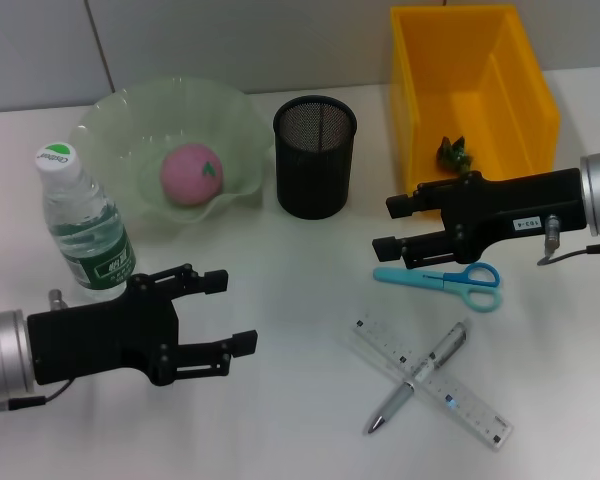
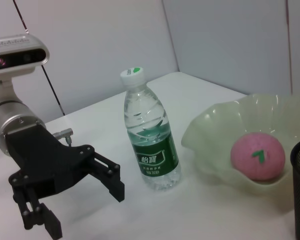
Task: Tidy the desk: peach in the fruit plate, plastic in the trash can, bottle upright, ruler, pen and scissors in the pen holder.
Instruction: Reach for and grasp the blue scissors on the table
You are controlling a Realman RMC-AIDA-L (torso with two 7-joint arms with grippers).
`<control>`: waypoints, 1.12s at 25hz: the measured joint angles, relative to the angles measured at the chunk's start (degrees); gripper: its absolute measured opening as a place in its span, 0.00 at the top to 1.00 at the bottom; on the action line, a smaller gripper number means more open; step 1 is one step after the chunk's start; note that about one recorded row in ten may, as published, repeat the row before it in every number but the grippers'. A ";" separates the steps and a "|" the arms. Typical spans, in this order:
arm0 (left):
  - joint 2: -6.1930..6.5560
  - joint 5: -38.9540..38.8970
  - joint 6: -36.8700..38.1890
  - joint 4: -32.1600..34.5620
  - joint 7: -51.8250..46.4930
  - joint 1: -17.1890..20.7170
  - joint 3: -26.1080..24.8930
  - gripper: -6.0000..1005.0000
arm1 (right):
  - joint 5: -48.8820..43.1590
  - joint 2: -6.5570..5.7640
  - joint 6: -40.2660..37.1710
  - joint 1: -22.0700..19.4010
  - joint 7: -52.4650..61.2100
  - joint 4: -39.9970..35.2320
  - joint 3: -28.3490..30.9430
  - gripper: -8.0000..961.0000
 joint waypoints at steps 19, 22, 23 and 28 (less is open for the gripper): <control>0.18 0.03 -2.06 -2.40 0.74 -0.90 1.43 0.16 | -13.27 0.01 -1.67 7.09 13.69 -6.54 -0.39 0.27; 0.18 -0.15 -2.35 -2.41 0.67 -0.91 1.41 0.16 | -17.10 -0.02 -2.45 9.60 16.45 -7.36 -1.01 0.27; 0.18 -0.19 -2.45 -2.42 0.66 -0.90 1.41 0.16 | -18.21 -0.06 -2.46 10.40 17.17 -7.40 -1.71 0.27; 0.18 -0.15 -2.74 -2.44 0.63 -0.91 1.40 0.16 | -21.26 -0.23 -2.58 12.63 18.12 -7.33 -6.14 0.27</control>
